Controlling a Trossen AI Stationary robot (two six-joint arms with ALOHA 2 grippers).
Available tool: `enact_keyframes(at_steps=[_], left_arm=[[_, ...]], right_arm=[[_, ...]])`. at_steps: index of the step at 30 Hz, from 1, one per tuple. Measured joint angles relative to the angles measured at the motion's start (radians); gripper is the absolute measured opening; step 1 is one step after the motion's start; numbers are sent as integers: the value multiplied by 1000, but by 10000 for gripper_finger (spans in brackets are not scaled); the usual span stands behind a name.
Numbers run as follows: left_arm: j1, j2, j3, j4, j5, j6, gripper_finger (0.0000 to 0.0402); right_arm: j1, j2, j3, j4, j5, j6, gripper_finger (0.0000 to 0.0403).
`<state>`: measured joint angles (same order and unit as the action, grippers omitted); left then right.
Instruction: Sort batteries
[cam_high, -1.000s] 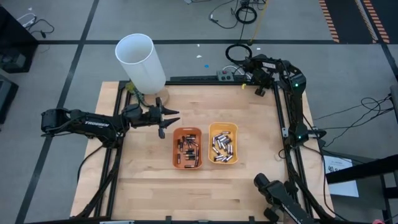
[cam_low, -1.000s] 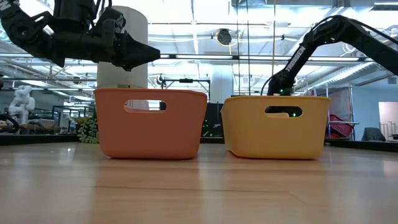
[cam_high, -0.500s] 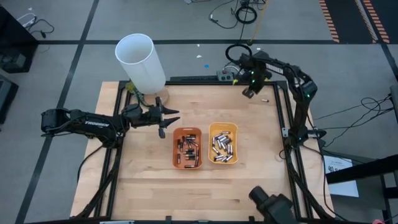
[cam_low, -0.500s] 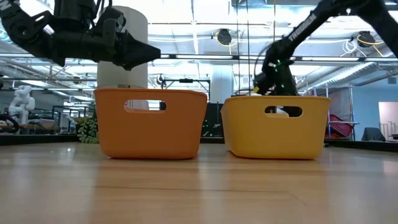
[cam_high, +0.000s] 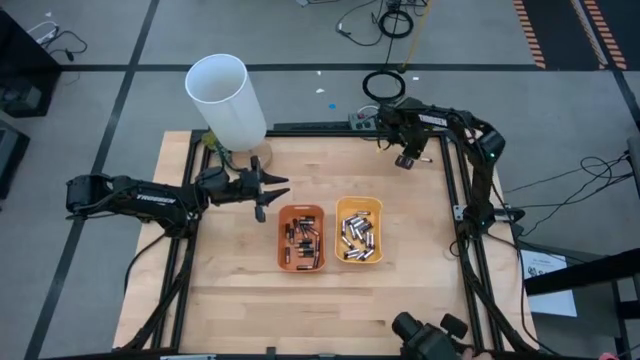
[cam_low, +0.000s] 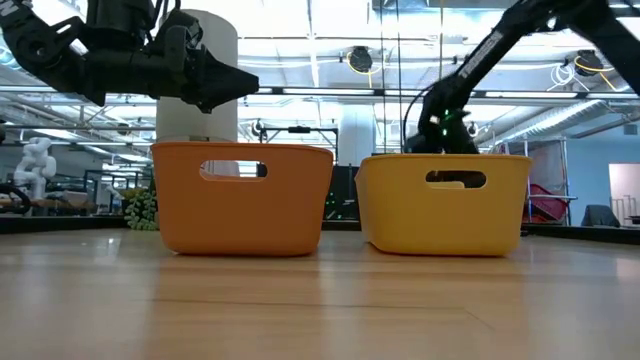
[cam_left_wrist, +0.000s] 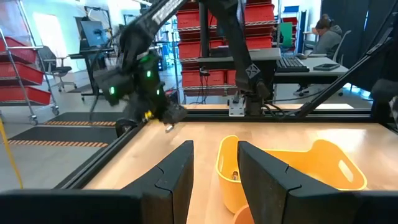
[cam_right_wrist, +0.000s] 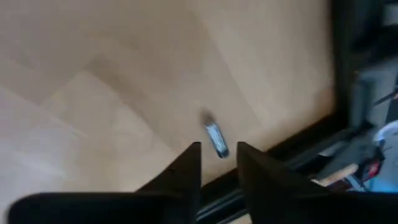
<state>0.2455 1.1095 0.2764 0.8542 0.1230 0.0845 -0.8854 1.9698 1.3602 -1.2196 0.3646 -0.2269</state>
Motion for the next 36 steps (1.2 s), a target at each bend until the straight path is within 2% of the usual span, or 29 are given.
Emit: enact_keyframes(at_steps=[6, 12, 16, 22, 28, 36], left_arm=[[0, 0, 1, 0, 1, 0, 135], [7, 0, 1, -3, 5, 3, 135], [12, 0, 1, -9, 5, 4, 135], [14, 0, 1, -11, 5, 4, 135], [14, 0, 1, -11, 5, 3, 135], [14, 0, 1, -8, 5, 1, 135]], right_arm=[[-37, 124, 0, -15, 46, -35, 153], [-56, 206, 7, -49, 66, -84, 167], [-54, 235, 5, -66, 47, -127, 130], [-51, 225, 7, -65, 13, -156, 21], [-44, 206, 19, -67, -13, -145, 14], [-31, 96, 21, -34, -65, -125, 5]])
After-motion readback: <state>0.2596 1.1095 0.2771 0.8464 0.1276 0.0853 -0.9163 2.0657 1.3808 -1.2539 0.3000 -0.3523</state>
